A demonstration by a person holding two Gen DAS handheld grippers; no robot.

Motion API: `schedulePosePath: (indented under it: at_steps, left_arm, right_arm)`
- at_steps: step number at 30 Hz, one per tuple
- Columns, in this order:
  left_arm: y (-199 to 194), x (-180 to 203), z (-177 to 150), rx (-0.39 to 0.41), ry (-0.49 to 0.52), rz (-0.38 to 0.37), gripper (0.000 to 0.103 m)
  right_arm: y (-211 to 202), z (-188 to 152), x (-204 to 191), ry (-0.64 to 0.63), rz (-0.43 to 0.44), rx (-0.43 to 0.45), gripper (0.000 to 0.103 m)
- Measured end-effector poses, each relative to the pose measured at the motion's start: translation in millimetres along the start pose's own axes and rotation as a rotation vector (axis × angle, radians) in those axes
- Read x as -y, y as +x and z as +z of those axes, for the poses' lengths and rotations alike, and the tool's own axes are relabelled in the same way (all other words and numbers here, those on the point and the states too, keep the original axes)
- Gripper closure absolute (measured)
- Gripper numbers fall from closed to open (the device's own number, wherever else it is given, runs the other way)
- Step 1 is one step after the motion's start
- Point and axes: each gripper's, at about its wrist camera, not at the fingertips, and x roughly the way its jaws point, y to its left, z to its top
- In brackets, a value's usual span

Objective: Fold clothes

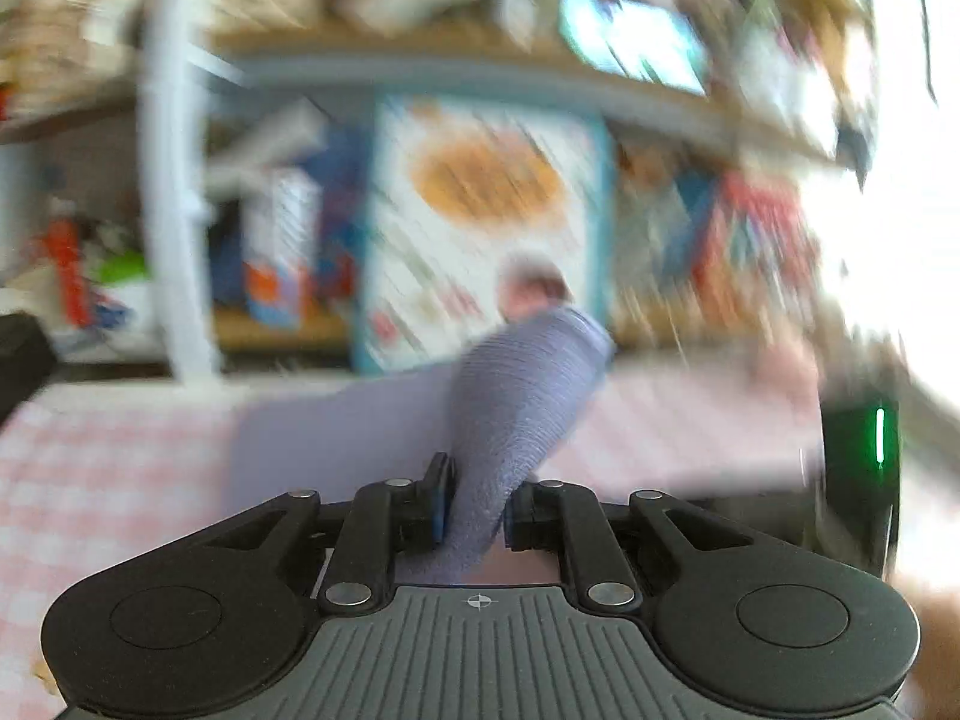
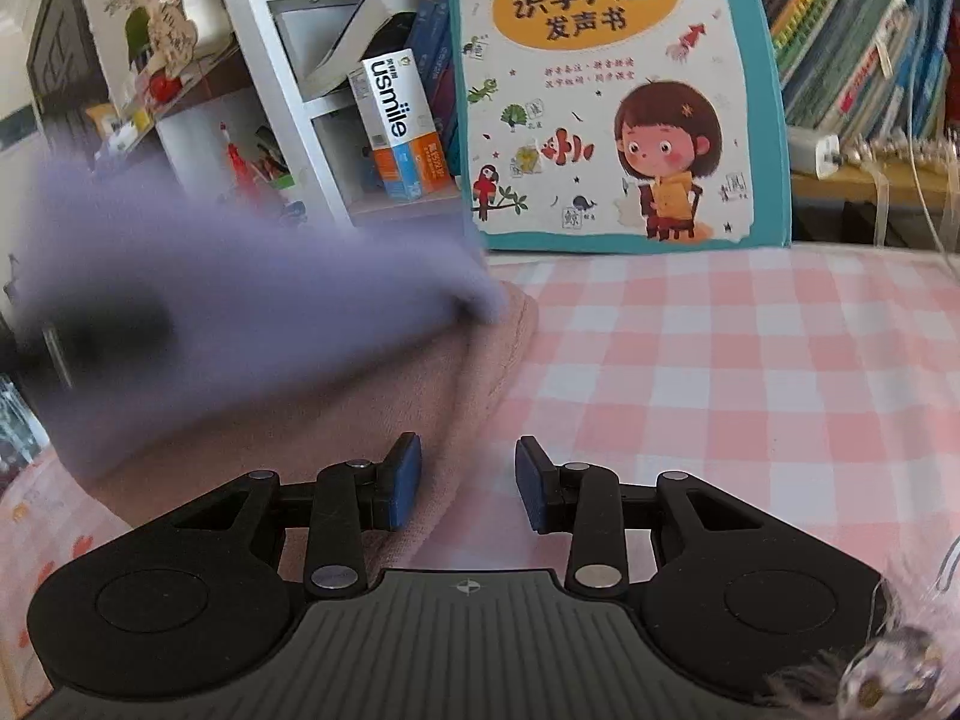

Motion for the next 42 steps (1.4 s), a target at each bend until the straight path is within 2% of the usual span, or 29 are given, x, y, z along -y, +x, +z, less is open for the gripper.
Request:
schedulePosePath:
  at_steps: [3,7,9,13,15,17,18,19,20,21,22,23,24,28,29,32,35,38,40,41,42]
  left_arm:
    - [9.0,7.4,-15.6,-0.028,0.038,0.014,0.079]
    - [5.4,3.6,-20.8,0.001,0.019,0.017,0.079]
    - [-5.4,-3.0,-18.7,0.091,-0.062,0.045,0.086]
    - [-33.6,-14.4,-17.9,0.318,-0.218,0.134,0.087]
    - [-28.6,-8.4,-16.6,0.273,-0.16,0.131,0.086]
    - [-10.9,6.5,-18.6,0.133,-0.045,0.124,0.082]
    - [-0.1,15.7,-22.4,0.054,0.017,0.118,0.076]
    - [6.7,24.6,-27.7,0.01,0.074,0.119,0.071]
    - [10.4,32.8,-32.6,-0.005,0.128,0.126,0.063]
    - [11.3,39.5,-35.3,-0.009,0.169,0.127,0.051]
    - [9.9,42.4,-35.1,-0.011,0.181,0.114,0.045]
    - [8.4,43.3,-33.8,-0.016,0.178,0.095,0.034]
    - [6.0,42.4,-32.8,-0.024,0.162,0.07,0.028]
    - [-7.7,32.8,-28.7,-0.019,0.063,-0.009,0.027]
    - [-12.7,28.2,-27.1,-0.006,0.038,-0.021,0.027]
    - [-29.3,9.3,-19.9,0.053,-0.035,-0.039,0.026]
    - [-45.8,-9.5,-12.7,0.112,-0.109,-0.057,0.022]
    - [-62.3,-28.4,-5.6,0.17,-0.182,-0.074,0.022]
    - [-73.3,-41.0,-0.8,0.209,-0.231,-0.086,0.022]
    - [-75.0,-48.1,-0.1,0.225,-0.249,-0.074,0.023]
    - [-73.7,-55.8,-0.6,0.237,-0.262,-0.048,0.029]
  right_arm:
    - [-0.5,0.0,7.5,0.038,0.032,-0.003,0.07]
    - [-0.7,-0.1,7.4,0.041,0.036,-0.002,0.07]
    - [-1.0,-0.4,6.8,0.04,0.035,-0.002,0.07]
    - [-2.0,-1.3,7.6,0.046,0.038,-0.001,0.07]
    - [-1.9,-1.2,7.6,0.047,0.038,-0.001,0.07]
    - [-1.8,-1.5,7.2,0.045,0.036,-0.001,0.07]
    - [-1.6,-1.6,7.0,0.044,0.036,-0.001,0.07]
    - [-1.4,-1.7,7.2,0.044,0.037,-0.002,0.07]
    - [-1.7,-1.9,7.7,0.047,0.041,-0.004,0.07]
    - [-2.2,-2.1,8.4,0.052,0.045,-0.006,0.07]
    - [-2.6,-2.2,9.2,0.057,0.05,-0.007,0.07]
    - [-3.0,-2.3,9.9,0.063,0.055,-0.009,0.07]
    - [-3.2,-2.4,10.8,0.069,0.058,-0.009,0.07]
    - [-5.1,-1.6,12.2,0.082,0.068,-0.021,0.07]
    - [-6.3,-1.6,12.5,0.086,0.072,-0.025,0.068]
    - [-11.1,-2.0,14.4,0.112,0.095,-0.038,0.054]
    - [-17.7,0.5,16.3,0.123,0.097,-0.048,0.054]
    - [-31.4,7.4,21.9,0.134,0.087,-0.002,0.053]
    - [-42.5,10.8,27.5,0.18,0.143,0.038,0.043]
    - [-47.7,12.4,30.0,0.206,0.182,0.058,0.035]
    - [-50.5,13.4,31.0,0.233,0.24,0.067,0.03]
